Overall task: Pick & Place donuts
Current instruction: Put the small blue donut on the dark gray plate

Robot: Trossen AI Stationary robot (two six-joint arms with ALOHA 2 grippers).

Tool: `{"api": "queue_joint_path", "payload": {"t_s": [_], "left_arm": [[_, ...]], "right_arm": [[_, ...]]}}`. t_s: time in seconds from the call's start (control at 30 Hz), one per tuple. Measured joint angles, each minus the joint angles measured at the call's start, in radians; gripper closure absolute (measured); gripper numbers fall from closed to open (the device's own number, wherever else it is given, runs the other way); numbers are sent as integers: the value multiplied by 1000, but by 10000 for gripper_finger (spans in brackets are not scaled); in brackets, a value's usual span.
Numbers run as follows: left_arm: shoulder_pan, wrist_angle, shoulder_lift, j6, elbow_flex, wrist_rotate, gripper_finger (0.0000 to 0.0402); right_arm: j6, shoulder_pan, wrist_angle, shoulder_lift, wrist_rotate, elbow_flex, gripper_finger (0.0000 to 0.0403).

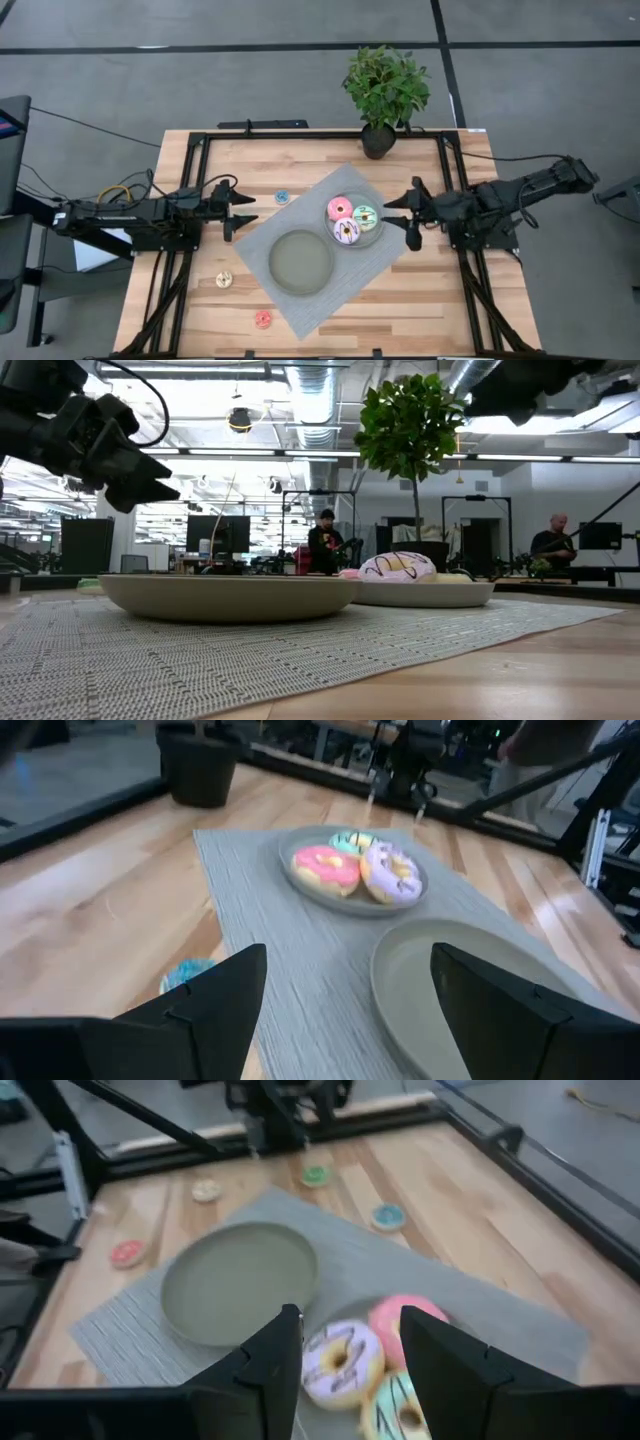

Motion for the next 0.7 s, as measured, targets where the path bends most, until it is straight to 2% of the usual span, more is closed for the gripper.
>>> {"api": "queue_joint_path", "payload": {"t_s": [0.17,0.4,0.5,0.7], "left_arm": [[0,41,42,-2,1,25,125],[0,53,85,55,74,24,125],[0,29,120,82,127,23,125],[8,-62,234,85,234,14,125]], "right_arm": [[-63,-92,28,-37,-123,0,241],[-114,-105,53,-128,-149,-16,243],[-107,-89,120,-209,-152,-98,242],[-77,-28,381,-352,-151,-324,242]]}}
